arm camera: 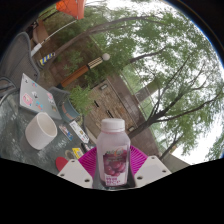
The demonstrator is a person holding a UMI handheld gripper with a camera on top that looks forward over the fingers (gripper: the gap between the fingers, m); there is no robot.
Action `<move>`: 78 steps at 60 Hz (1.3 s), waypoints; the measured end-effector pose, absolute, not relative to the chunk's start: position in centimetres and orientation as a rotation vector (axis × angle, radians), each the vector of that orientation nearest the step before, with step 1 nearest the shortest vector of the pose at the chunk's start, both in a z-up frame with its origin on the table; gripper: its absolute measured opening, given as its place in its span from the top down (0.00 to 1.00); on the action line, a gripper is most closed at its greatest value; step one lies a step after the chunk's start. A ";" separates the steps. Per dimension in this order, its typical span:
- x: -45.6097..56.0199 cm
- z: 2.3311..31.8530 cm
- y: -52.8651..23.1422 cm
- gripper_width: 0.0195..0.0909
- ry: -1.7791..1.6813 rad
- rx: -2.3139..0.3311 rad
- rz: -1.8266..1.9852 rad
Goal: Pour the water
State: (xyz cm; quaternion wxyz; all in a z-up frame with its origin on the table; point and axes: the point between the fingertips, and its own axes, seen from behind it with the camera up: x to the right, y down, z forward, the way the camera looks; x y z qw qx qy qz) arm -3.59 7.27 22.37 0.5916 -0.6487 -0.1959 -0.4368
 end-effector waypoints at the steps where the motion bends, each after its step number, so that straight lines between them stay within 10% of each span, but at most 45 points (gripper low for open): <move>1: -4.1 22.7 8.1 0.69 -0.525 -1.491 -1.082; 27: -12.9 17.7 16.6 0.69 -1.812 -0.687 -1.911; 40: -13.6 19.6 17.5 0.68 -1.659 -0.776 -1.771; 50: -8.5 27.5 16.1 0.69 -0.708 -1.262 -1.098; 61: -1.9 18.1 17.2 0.68 0.220 -1.583 -0.060; 78: -2.9 9.0 18.5 0.68 0.079 -1.685 -0.075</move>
